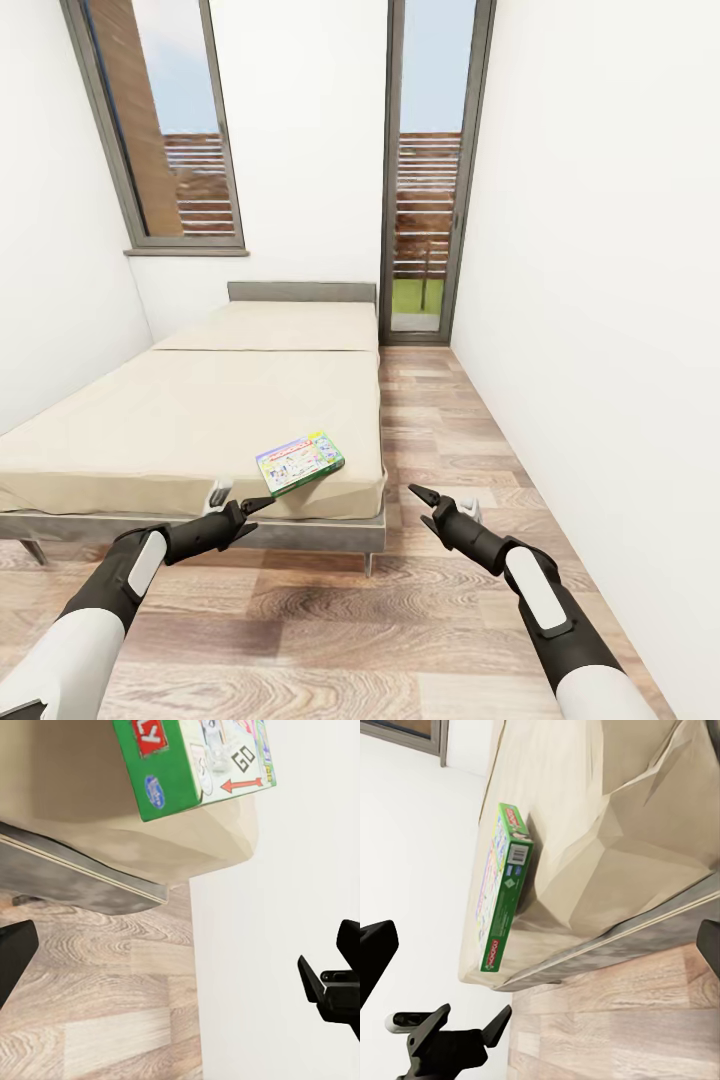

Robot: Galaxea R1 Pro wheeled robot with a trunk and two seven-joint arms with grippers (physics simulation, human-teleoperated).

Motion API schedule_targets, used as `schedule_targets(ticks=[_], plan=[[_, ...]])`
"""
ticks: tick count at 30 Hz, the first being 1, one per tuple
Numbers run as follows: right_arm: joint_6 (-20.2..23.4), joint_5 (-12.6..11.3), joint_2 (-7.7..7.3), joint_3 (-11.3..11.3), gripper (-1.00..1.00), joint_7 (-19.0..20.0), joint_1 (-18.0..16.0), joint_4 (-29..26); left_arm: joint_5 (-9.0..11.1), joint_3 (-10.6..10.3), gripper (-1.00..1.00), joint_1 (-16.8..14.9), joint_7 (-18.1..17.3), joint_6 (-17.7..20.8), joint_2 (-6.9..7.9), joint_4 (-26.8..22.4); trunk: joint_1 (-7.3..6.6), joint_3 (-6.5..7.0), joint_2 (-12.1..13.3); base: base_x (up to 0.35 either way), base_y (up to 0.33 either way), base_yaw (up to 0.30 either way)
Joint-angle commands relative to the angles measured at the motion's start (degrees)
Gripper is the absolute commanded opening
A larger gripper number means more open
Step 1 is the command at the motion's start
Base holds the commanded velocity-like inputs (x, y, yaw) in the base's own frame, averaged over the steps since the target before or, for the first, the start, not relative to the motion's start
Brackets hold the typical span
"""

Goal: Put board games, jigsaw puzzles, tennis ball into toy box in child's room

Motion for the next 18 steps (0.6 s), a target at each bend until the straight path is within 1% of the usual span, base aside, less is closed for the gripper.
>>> schedule_targets(ticks=[1,14,18], plan=[[0.5,-0.1,0.06,-0.2,1.00,0.1,0.0,0.0,0.0,0.1,1.00,0.0,-0.1,0.3,-0.01,0.0,-0.01,-0.06,0.0,0.000,0.000,0.000],[0.5,-0.1,0.16,-0.2,1.00,0.1,0.0,0.1,0.0,0.1,1.00,0.0,-0.2,0.3,-0.01,0.0,-0.01,-0.06,0.0,0.002,0.000,0.000],[0.5,0.0,0.17,-0.2,1.00,0.1,0.0,0.1,0.0,0.1,1.00,0.0,-0.2,0.3,-0.01,0.0,-0.01,-0.06,0.0,0.093,0.001,0.000]])
